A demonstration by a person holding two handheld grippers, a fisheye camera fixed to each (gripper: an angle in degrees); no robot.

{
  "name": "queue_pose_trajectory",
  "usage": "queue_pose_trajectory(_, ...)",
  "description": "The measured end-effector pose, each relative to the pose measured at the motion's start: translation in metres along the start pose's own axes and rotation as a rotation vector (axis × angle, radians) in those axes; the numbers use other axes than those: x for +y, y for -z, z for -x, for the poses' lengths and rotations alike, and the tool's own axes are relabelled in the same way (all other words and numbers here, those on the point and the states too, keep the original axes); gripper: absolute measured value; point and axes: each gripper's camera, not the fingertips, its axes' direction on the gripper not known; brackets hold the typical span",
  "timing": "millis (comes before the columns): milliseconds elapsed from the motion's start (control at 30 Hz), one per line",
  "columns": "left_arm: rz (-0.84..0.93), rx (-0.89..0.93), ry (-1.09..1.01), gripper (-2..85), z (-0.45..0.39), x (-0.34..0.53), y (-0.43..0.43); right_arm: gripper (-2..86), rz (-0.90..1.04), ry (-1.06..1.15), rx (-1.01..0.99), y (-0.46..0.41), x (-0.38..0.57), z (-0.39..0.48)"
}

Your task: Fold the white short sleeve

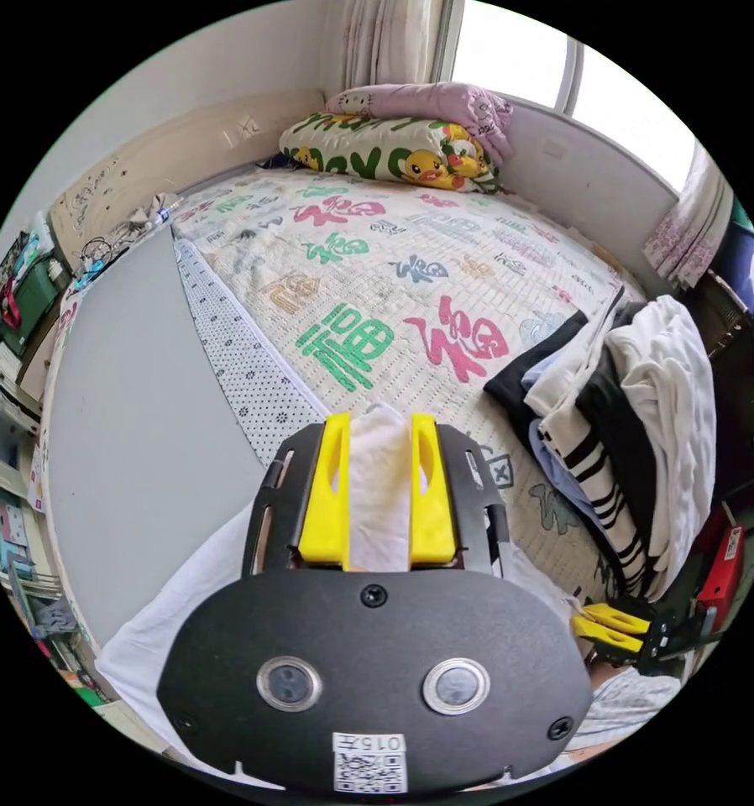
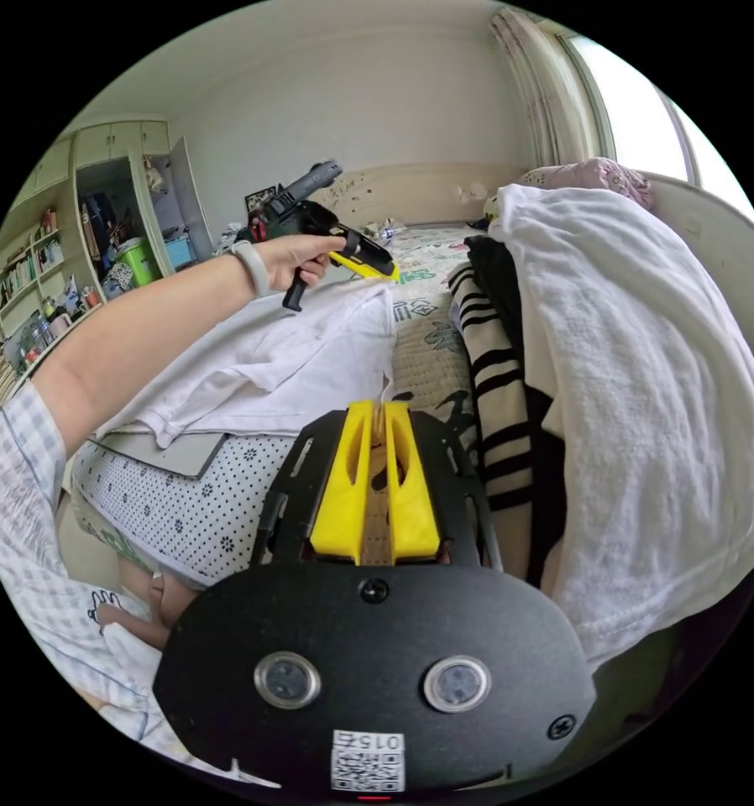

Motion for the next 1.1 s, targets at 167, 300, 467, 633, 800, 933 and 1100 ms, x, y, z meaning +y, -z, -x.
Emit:
queue_pose_trajectory(167, 0.003, -0.013, -0.011, 3.9, -0.011, 0.009, -0.02, 0.9, -0.066, -0.022, -0.011, 0.001, 0.03, -0.023)
queue_pose_trajectory(300, -0.065, -0.018, -0.03, 1.4, -0.026, 0.024, -0.01, 0.5, -0.153, -0.065, -0.027, 0.014, 0.054, -0.043)
queue_pose_trajectory(467, -0.262, 0.131, -0.053, 0.7, -0.056, 0.057, 0.039, 0.4, -0.346, -0.19, 0.066, 0.055, 0.106, -0.08)
queue_pose_trajectory(633, -0.419, 0.296, -0.1, 0.5, -0.057, 0.121, 0.102, 0.4, -0.582, -0.155, -0.062, 0.119, 0.154, -0.069)
queue_pose_trajectory(800, -0.53, 0.329, -0.061, 0.4, 0.023, 0.249, 0.145, 0.4, -0.625, 0.093, -0.443, 0.131, 0.166, 0.012)
queue_pose_trajectory(933, -0.581, 0.407, 0.084, 0.4, 0.147, 0.406, 0.132, 0.4, -0.423, 0.275, -0.612, 0.077, 0.157, 0.123)
queue_pose_trajectory(1100, -0.551, 0.348, 0.358, 0.3, 0.267, 0.583, 0.041, 0.4, -0.128, 0.348, -0.669, -0.028, 0.17, 0.239)
